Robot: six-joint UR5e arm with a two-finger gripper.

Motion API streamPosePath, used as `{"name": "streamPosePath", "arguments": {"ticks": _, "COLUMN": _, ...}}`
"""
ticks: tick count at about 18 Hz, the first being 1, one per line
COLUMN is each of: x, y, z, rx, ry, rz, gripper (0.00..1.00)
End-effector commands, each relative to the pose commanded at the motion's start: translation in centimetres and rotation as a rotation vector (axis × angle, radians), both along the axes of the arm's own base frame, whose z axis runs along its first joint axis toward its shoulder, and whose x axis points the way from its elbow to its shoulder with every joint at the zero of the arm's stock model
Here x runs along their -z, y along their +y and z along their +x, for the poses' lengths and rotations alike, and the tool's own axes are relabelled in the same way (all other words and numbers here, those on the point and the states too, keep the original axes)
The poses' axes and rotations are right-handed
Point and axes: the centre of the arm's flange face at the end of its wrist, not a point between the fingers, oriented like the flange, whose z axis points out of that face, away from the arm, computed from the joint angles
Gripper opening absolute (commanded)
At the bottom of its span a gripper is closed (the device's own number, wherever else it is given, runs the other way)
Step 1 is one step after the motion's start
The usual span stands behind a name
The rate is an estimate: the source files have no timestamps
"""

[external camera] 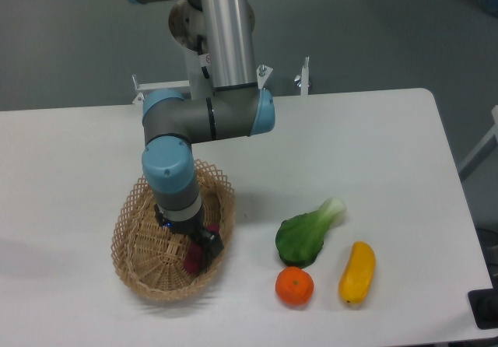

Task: Pick up the sweet potato from the basket
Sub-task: 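Close the gripper around the purple sweet potato inside the basket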

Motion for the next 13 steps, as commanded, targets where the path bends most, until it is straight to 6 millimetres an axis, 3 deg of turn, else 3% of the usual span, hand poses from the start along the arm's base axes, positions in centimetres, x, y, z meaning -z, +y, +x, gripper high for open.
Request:
{"name": "streamPosePath", "arguments": {"ticks": 2, "x": 0.0, "y": 0.0, "z": 0.0, "rx": 0.002, "ry": 0.002, "rz": 0.002, "gripper": 0.77}}
{"name": "streamPosePath", "arguments": {"ticks": 4, "x": -0.2, "y": 0.1, "z": 0.0, "rx": 0.003, "ry": 0.004, "rz": 0.005, "gripper": 0.48}}
{"name": "streamPosePath", "arguments": {"ticks": 5, "x": -0.4, "y": 0.1, "z": 0.0, "rx": 0.003, "ry": 0.004, "rz": 0.008, "gripper": 0.38}}
{"name": "streamPosePath", "arguments": {"ticks": 9, "x": -0.9, "y": 0.0, "z": -0.1, "rx": 0.009, "ry": 0.009, "rz": 0.014, "gripper": 0.2}}
{"name": "streamPosePath", "arguments": {"ticks": 13, "x": -1.8, "y": 0.2, "z": -0.2, "rx": 0.009, "ry": 0.019, "rz": 0.029, "gripper": 0.17}}
